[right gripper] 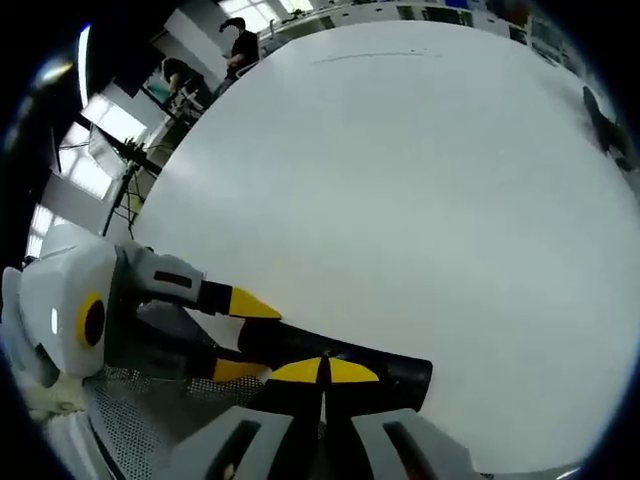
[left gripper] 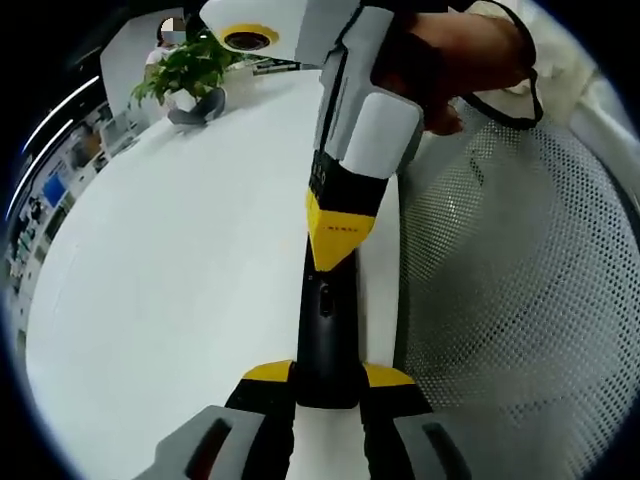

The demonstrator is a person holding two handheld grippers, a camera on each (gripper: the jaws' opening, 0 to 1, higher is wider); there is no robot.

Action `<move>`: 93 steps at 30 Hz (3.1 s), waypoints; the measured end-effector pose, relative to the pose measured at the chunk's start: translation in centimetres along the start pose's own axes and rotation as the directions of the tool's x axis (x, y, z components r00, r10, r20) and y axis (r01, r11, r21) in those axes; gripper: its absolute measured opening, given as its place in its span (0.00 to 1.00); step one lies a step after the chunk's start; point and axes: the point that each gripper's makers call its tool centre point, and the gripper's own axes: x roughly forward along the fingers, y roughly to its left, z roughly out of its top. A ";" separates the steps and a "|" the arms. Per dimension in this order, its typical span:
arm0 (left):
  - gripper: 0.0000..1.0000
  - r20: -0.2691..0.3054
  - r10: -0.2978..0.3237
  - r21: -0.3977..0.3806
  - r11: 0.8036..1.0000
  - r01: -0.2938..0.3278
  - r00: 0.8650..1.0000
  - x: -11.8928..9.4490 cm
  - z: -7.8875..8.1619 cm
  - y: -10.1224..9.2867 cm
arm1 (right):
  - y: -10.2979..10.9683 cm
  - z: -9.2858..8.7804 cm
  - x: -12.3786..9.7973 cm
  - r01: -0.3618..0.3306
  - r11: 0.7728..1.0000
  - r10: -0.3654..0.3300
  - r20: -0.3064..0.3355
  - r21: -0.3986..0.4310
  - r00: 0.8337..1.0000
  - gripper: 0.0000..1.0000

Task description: Press the specified remote control buttons in sequence, fully releasing each button before pressing the next.

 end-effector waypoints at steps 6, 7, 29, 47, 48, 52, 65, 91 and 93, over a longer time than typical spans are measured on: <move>0.24 0.002 -0.001 0.001 1.000 0.001 1.000 0.0 0.0 0.0 | 0.1 -0.1 0.5 0.005 1.000 -0.005 -0.014 -0.016 1.000 0.00; 0.24 0.002 -0.001 0.001 1.000 0.001 1.000 0.0 0.0 0.0 | 0.1 -0.1 0.5 0.004 1.000 -0.005 -0.016 -0.017 1.000 0.00; 0.24 -0.007 -0.007 0.011 1.000 0.007 1.000 0.1 0.1 0.0 | -0.3 -0.2 0.9 0.022 1.000 -0.021 -0.053 0.010 0.998 0.00; 0.24 -0.029 -0.013 0.008 1.000 0.014 1.000 0.0 0.1 0.0 | -0.5 -0.9 0.1 0.013 0.999 -0.012 -0.045 0.033 0.999 0.00; 0.24 -0.027 -0.014 0.007 1.000 0.014 1.000 0.0 0.1 0.0 | -0.5 -1.0 0.1 0.012 0.999 -0.010 -0.048 0.035 0.999 0.00; 0.24 -0.026 -0.016 0.008 1.000 0.016 1.000 0.0 0.1 0.0 | 0.0 -1.4 0.3 -0.006 0.999 0.009 -0.060 0.034 0.998 0.00; 0.24 -0.019 -0.014 0.003 1.000 0.014 1.000 0.1 0.1 -0.1 | 0.0 -2.0 0.9 0.039 0.998 -0.044 -0.111 -0.051 0.993 0.00; 0.24 0.024 -0.004 -0.021 1.000 0.005 1.000 0.1 0.2 0.0 | 0.1 -1.8 0.6 0.038 0.999 -0.041 -0.110 -0.027 0.993 0.00; 0.24 0.024 -0.003 -0.021 1.000 0.004 1.000 0.1 0.3 -0.1 | 0.6 -1.4 0.5 0.003 1.000 -0.002 -0.085 0.011 0.996 0.00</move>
